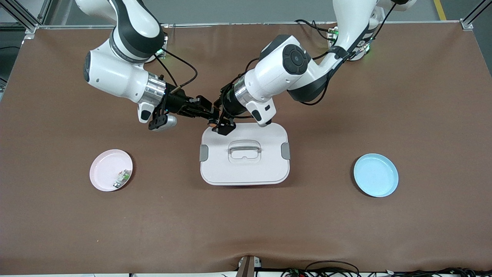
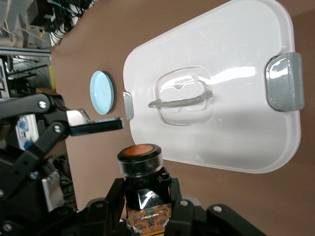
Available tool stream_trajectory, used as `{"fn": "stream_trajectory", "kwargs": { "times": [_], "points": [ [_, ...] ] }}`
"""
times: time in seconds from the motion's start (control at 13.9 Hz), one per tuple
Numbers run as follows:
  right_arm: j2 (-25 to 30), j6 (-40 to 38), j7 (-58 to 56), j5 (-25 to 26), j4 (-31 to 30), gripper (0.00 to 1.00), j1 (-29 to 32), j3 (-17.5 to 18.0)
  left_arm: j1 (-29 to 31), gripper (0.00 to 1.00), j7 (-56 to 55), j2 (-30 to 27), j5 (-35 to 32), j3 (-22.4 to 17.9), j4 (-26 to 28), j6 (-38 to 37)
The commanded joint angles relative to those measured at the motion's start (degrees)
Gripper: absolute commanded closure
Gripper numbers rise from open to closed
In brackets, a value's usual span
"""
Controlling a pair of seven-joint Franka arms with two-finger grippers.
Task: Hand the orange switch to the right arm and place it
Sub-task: 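Grasp the switch with the right gripper and open the left gripper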
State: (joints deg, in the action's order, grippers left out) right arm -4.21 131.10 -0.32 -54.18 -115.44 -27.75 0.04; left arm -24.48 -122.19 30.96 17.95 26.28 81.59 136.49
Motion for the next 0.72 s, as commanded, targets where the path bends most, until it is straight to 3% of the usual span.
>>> {"fn": "stream_trajectory", "kwargs": {
  "times": [0.0, 0.36, 0.65],
  "points": [
    [0.4, -3.7, -4.9, 8.3, 0.8, 1.00, 1.3, -0.2, 0.4, 0.00, 0.1, -0.5, -1.4, -0.2, -0.3, 0.2],
    [-0.4, -13.5, -16.2, 28.6, 3.6, 1.00, 7.3, -0.2, 3.8, 0.00, 7.4, -3.0, -1.5, -0.2, 2.5, -0.6],
    [-0.7, -17.8, -30.5, 41.3, 3.9, 1.00, 12.2, -0.2, 8.3, 0.00, 19.9, -8.9, -1.5, -0.2, 10.8, -3.9]
  ]
}}
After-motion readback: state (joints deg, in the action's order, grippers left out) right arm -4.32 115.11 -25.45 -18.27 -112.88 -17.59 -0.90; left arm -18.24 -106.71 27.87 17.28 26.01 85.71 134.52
